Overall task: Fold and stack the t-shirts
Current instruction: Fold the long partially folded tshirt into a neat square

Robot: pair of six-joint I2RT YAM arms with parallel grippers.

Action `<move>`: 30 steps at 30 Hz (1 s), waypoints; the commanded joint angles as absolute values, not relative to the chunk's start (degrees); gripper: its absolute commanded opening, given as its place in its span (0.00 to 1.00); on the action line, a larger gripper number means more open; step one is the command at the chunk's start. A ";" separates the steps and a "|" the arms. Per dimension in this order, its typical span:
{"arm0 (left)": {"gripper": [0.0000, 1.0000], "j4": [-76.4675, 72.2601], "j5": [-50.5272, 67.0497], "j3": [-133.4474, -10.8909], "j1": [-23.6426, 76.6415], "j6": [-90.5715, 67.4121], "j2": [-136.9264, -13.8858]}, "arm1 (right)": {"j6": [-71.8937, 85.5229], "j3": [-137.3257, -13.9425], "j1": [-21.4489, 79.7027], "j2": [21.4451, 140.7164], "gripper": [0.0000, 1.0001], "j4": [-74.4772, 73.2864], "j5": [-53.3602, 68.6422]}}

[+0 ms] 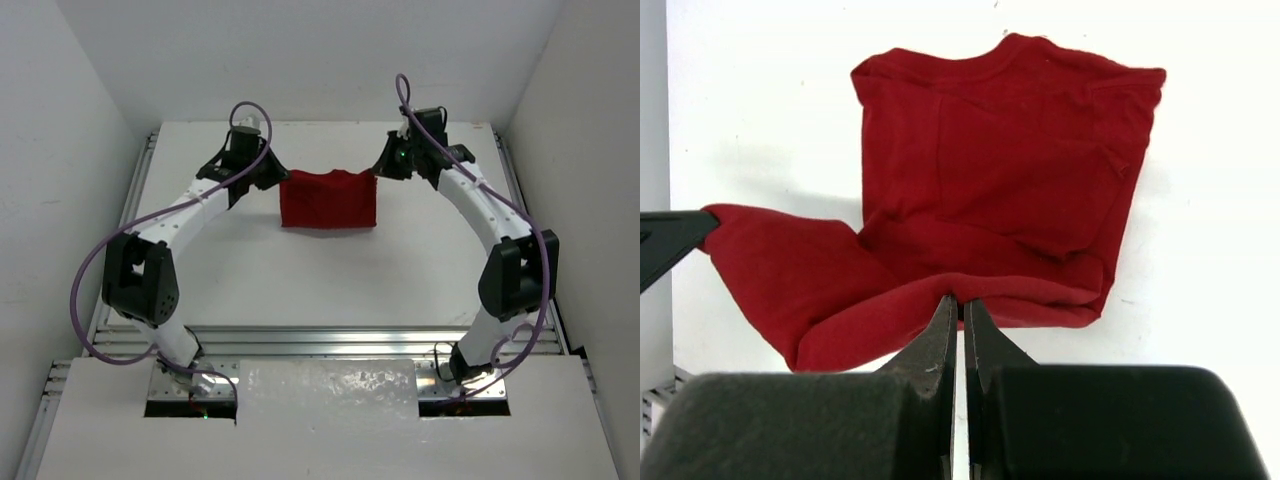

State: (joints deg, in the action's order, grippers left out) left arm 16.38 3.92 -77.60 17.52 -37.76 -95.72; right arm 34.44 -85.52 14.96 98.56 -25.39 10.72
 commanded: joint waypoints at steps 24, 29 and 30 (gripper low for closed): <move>0.00 13.46 10.71 -105.11 9.67 -36.12 -124.00 | 29.10 -124.53 10.90 134.81 0.00 -27.34 13.98; 0.00 8.63 12.56 -107.84 9.06 -35.86 -129.62 | 28.21 -124.45 10.29 138.07 0.00 -23.56 13.71; 0.00 7.83 12.92 -108.19 8.97 -35.86 -130.42 | 28.21 -124.37 10.20 138.69 0.00 -21.90 14.15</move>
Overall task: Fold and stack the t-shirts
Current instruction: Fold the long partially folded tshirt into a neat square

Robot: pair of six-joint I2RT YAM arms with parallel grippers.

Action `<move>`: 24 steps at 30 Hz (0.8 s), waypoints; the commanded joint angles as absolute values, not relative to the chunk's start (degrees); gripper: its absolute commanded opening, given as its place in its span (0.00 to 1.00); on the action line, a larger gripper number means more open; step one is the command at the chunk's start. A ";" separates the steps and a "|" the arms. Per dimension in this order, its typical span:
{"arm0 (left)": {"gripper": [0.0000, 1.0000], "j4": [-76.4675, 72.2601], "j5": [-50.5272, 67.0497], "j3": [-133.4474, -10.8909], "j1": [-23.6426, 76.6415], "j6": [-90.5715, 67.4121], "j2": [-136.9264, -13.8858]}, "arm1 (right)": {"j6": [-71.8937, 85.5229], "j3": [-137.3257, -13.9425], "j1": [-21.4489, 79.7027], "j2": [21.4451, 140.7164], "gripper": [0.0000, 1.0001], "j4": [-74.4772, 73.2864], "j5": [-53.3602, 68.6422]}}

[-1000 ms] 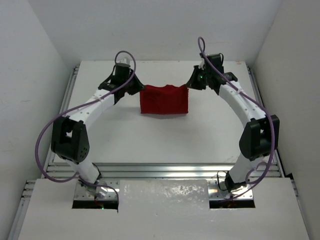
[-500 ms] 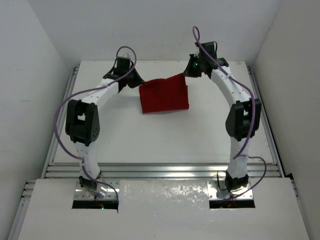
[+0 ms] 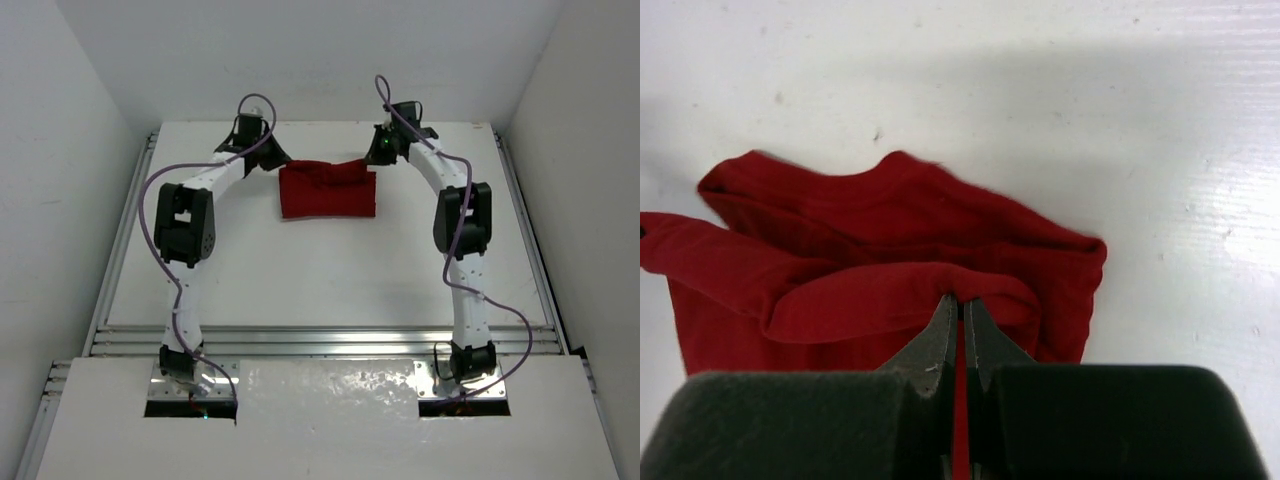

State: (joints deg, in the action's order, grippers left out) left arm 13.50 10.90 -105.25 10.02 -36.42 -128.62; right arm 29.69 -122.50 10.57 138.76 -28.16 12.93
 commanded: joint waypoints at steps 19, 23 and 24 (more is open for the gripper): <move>0.27 0.97 12.47 -117.85 8.35 -36.30 -139.66 | 28.04 -125.60 8.35 141.68 0.16 -18.45 11.51; 1.00 1.05 10.21 -115.60 8.96 -34.46 -133.17 | 27.07 -123.93 8.35 137.38 0.69 -18.72 12.65; 1.00 0.97 8.54 -114.18 9.14 -32.89 -131.24 | 27.07 -123.40 8.35 136.33 0.79 -18.81 12.83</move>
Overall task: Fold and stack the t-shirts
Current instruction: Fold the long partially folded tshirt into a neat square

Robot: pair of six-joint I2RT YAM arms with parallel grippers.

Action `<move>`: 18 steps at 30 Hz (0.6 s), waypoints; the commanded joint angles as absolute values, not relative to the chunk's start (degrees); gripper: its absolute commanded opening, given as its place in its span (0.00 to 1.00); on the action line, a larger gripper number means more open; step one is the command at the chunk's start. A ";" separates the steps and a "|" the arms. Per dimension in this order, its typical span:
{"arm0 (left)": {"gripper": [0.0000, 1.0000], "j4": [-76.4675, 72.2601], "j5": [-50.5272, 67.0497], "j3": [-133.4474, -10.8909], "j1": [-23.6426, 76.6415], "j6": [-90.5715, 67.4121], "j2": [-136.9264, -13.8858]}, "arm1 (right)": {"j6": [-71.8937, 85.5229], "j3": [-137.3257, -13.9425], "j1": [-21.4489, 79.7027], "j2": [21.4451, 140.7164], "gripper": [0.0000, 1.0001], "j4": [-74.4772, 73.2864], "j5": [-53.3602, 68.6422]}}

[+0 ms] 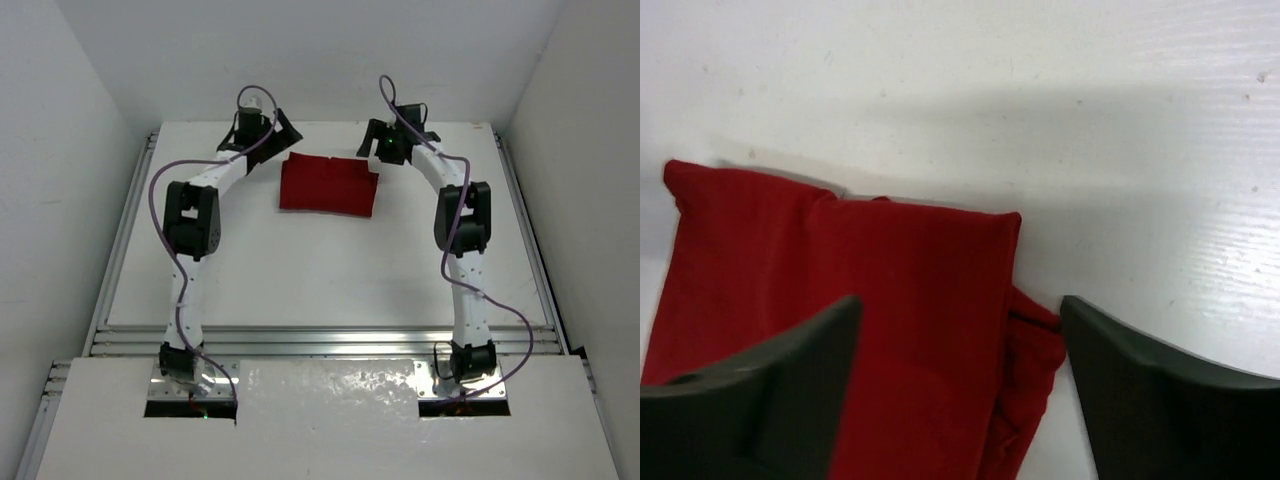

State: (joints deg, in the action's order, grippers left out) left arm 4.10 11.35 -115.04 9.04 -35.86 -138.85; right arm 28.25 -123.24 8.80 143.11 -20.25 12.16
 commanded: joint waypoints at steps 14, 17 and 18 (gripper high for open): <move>0.89 1.19 14.93 -87.83 13.18 -27.95 -119.47 | 29.01 -85.97 16.34 117.25 0.07 -5.99 13.72; 0.63 -3.26 16.88 -85.07 13.80 -27.16 -118.82 | 27.95 -87.35 16.96 117.76 0.00 -7.89 8.36; 0.37 -1.86 16.61 -86.04 13.89 -26.98 -119.52 | 28.21 -89.54 16.96 118.21 0.00 -11.22 6.35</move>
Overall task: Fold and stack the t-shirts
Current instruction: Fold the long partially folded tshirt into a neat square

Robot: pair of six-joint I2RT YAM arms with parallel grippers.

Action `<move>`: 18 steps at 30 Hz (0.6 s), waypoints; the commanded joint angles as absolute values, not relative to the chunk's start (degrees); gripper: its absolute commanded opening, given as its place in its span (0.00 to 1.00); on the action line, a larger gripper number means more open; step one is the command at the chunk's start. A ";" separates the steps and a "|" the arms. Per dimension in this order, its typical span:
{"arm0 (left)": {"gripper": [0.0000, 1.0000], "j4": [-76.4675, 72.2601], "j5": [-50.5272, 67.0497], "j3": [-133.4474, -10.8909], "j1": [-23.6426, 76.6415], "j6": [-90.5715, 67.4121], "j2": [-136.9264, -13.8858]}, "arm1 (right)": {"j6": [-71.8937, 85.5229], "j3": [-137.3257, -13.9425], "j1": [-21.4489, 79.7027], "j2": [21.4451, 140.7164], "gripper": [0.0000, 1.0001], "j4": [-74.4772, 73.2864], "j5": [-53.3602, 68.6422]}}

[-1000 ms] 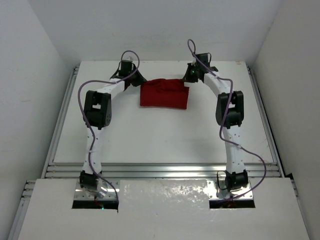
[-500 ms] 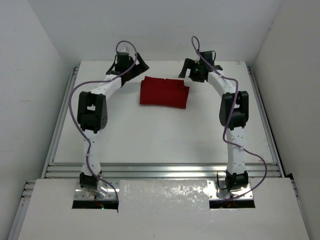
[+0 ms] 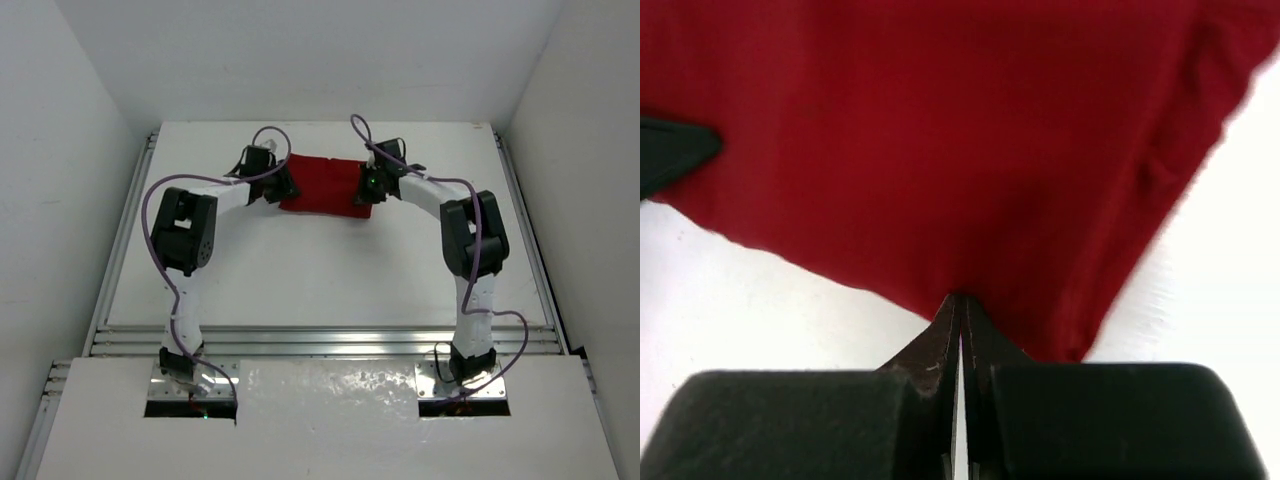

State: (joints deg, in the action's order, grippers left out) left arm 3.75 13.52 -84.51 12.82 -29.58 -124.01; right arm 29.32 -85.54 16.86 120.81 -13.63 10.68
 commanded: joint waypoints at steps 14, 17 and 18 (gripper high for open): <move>0.19 4.58 11.95 -79.38 15.91 -26.10 -118.39 | 37.34 -93.51 15.56 122.59 0.00 -2.64 36.53; 0.01 1.76 13.53 -76.47 16.61 -26.54 -118.39 | 41.12 -93.60 15.56 129.16 0.00 1.75 42.52; 0.00 1.06 13.80 -76.03 16.70 -26.63 -118.74 | 42.26 -95.95 15.21 131.20 0.00 0.28 44.98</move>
State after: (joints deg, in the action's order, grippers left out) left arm 2.79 12.32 -77.78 15.55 -27.22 -120.73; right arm 36.58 -93.41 15.81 124.64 -2.66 32.40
